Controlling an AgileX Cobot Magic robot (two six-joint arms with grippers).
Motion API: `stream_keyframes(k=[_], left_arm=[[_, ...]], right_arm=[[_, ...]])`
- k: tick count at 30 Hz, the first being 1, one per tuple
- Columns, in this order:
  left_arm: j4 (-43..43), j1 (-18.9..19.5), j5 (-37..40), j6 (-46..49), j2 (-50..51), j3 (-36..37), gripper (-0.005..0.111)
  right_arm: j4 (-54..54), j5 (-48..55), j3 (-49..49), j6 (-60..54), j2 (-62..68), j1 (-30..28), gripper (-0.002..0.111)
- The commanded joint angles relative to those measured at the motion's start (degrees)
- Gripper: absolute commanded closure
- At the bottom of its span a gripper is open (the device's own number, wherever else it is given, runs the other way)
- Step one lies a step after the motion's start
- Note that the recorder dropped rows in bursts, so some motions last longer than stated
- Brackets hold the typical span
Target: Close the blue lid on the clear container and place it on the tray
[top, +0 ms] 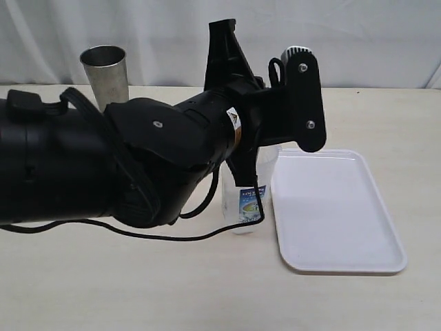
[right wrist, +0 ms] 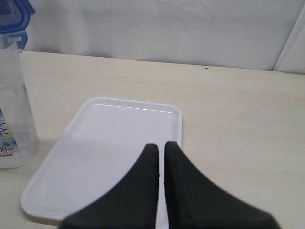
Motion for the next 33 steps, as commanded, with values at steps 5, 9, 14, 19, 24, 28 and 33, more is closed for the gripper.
stream_keyframes(k=[5, 9, 14, 19, 24, 28, 33], left_arm=[[1.45, -0.06, 1.29, -0.30, -0.07, 3.58, 0.107], [2.43, -0.06, 1.14, -0.69, -0.07, 3.58, 0.107], [2.43, -0.06, 1.14, -0.69, -0.07, 3.58, 0.107], [3.69, -0.06, 2.72, -0.69, -0.07, 3.58, 0.107], [5.70, -0.06, 4.67, -2.40, -0.07, 3.58, 0.107], [5.70, -0.06, 5.74, -5.05, -0.07, 3.44, 0.107], [5.70, 0.05, 5.64, -5.05, -0.07, 3.44, 0.107]], right_arm=[[0.08, -0.53, 0.05, -0.37, -0.37, -0.20, 0.104], [0.08, -0.53, 0.05, -0.37, -0.37, -0.20, 0.104], [0.08, -0.53, 0.05, -0.37, -0.37, -0.20, 0.104], [0.08, -0.53, 0.05, -0.37, -0.37, -0.20, 0.104], [0.08, -0.53, 0.05, -0.37, -0.37, -0.20, 0.104], [0.08, -0.53, 0.05, -0.37, -0.37, -0.20, 0.104], [0.08, -0.53, 0.05, -0.37, -0.37, -0.20, 0.104]])
